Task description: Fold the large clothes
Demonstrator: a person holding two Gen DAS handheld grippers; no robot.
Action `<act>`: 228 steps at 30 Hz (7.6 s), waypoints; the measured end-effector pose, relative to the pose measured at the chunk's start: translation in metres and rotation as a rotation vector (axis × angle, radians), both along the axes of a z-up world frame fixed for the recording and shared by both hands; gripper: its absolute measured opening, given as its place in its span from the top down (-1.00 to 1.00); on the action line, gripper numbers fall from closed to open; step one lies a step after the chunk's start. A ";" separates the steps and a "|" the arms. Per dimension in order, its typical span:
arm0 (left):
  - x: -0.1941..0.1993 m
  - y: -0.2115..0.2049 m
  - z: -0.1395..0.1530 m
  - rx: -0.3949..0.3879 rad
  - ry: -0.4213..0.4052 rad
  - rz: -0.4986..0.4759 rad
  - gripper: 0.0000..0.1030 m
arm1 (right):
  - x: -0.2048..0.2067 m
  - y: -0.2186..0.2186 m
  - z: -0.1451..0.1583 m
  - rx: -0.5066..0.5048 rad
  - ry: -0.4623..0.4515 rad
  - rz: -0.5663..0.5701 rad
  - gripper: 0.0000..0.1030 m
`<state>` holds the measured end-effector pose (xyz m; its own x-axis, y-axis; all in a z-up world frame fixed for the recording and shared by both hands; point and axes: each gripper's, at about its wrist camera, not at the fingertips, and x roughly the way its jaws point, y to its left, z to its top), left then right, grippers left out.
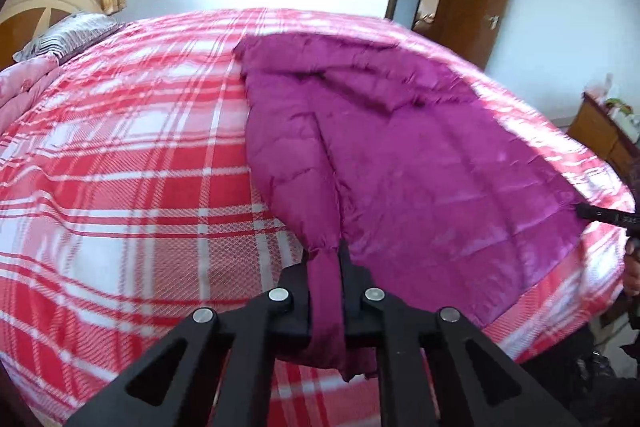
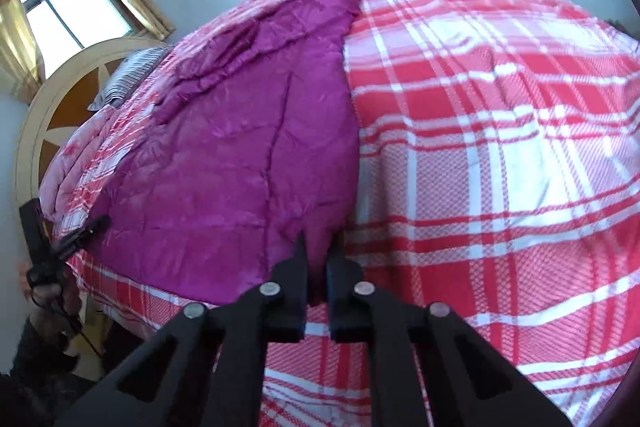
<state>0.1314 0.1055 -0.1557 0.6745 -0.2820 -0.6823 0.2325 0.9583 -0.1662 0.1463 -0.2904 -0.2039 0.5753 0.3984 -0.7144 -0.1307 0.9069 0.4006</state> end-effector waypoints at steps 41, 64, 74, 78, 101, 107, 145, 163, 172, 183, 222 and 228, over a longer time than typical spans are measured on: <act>0.166 0.017 0.108 0.045 -0.189 0.253 -0.41 | 0.230 -0.012 0.075 -0.056 -0.154 -0.172 0.88; 0.235 -0.107 -0.006 0.205 -0.005 0.207 -0.68 | 0.239 0.046 0.077 -0.216 -0.234 -0.269 -0.66; 0.219 -0.093 0.035 0.147 -0.102 0.225 -0.68 | 0.255 0.157 0.027 -0.316 -0.160 0.075 -0.12; 0.238 -0.109 0.040 0.211 -0.135 0.173 -0.72 | 0.264 0.145 0.012 -0.268 -0.131 0.026 -0.15; 0.268 -0.118 0.018 0.232 -0.085 0.200 -0.78 | 0.277 0.134 0.002 -0.268 -0.108 -0.044 -0.34; 0.289 -0.127 -0.003 0.315 -0.025 0.188 -0.78 | 0.281 0.136 0.000 -0.286 -0.099 -0.047 -0.38; 0.302 -0.108 -0.027 0.195 0.060 0.201 -0.95 | 0.288 0.138 -0.005 -0.295 -0.072 -0.055 -0.55; 0.303 -0.109 -0.027 0.216 0.054 0.208 -0.98 | 0.297 0.063 0.002 -0.098 -0.067 -0.236 -0.83; 0.264 -0.079 0.017 0.277 -0.060 0.275 -0.98 | 0.304 0.079 -0.010 -0.193 -0.063 -0.207 -0.97; 0.284 -0.056 -0.024 0.237 0.071 0.299 -0.98 | 0.227 0.140 0.046 -0.200 -0.208 -0.087 -0.82; 0.125 0.010 -0.004 -0.021 0.061 0.241 -0.98 | 0.230 0.196 -0.009 -0.365 -0.095 0.032 -0.97; 0.130 0.012 -0.017 -0.120 0.094 0.228 -0.97 | 0.230 0.197 -0.010 -0.372 -0.095 0.031 -0.97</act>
<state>0.2618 0.1177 -0.1724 0.6654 -0.2128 -0.7155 -0.0084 0.9563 -0.2923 0.3768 -0.0937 -0.2137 0.6373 0.1402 -0.7578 -0.1812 0.9830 0.0295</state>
